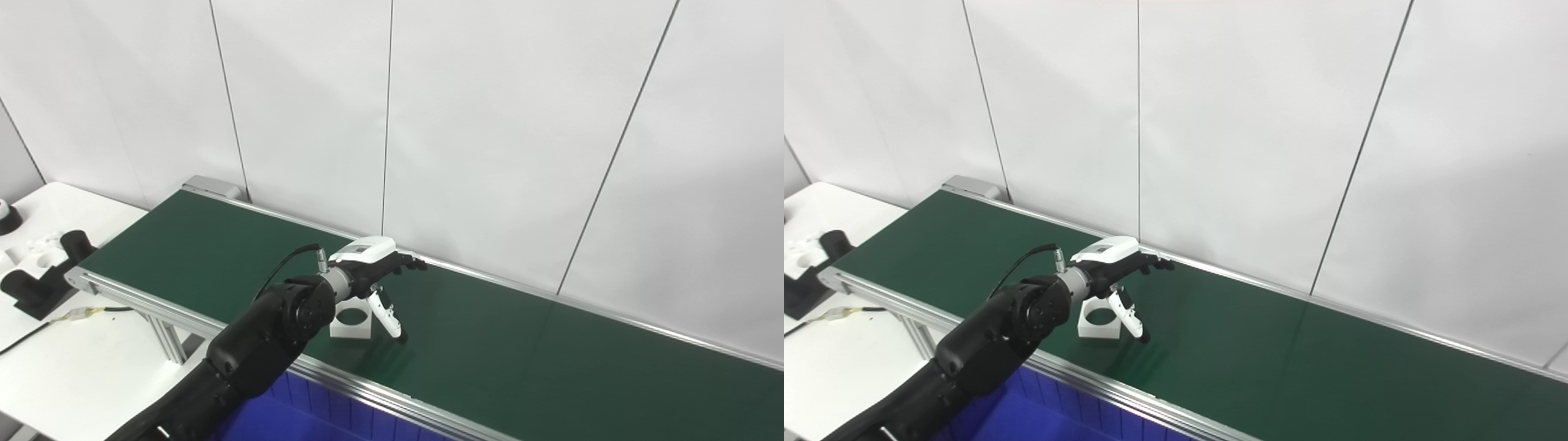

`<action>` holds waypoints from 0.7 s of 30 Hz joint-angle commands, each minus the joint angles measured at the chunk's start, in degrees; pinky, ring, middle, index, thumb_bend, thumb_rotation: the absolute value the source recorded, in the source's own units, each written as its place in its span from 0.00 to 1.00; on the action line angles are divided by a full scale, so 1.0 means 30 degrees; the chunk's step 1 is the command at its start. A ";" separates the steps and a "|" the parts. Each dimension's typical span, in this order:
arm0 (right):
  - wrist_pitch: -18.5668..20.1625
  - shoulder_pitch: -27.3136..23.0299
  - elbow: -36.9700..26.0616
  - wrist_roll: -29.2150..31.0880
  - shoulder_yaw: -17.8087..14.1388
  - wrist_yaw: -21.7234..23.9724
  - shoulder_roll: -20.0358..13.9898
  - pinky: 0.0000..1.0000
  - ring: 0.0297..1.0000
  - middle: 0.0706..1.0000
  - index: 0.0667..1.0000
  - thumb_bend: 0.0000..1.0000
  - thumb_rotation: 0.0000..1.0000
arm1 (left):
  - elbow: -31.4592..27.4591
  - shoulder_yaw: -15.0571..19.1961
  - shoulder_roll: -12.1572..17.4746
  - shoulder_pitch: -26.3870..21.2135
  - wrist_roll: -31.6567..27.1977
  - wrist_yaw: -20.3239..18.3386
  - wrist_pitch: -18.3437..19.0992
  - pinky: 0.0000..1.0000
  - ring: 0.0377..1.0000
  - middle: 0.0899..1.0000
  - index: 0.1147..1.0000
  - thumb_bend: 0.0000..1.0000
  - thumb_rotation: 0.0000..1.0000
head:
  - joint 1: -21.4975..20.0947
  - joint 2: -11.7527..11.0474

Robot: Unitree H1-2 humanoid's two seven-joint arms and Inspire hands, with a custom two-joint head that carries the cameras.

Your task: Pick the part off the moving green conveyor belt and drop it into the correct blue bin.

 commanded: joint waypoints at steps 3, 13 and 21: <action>-0.1144 -0.0023 -0.0705 0.0101 -0.0011 -0.0259 0.0088 0.68 0.74 0.77 0.85 0.70 0.46 | -0.0146 -0.0197 0.0657 -0.1011 0.1379 0.0279 0.0884 0.82 0.83 0.88 0.87 0.95 0.25 | -0.0046 0.0045; -0.1104 0.0096 -0.0948 0.0011 -0.0060 -0.0236 0.0171 0.67 0.73 0.77 0.85 0.70 0.44 | 0.0293 -0.0018 0.0779 -0.0375 0.1756 0.0617 0.1246 0.79 0.83 0.89 0.88 0.94 0.24 | -0.0161 0.0104; -0.1093 0.0227 -0.1110 -0.0040 -0.0041 -0.0254 0.0177 0.67 0.73 0.77 0.85 0.70 0.44 | 0.0646 0.0079 0.0672 0.0383 0.1815 0.1058 0.1104 0.83 0.87 0.90 0.90 0.93 0.23 | -0.0300 0.0151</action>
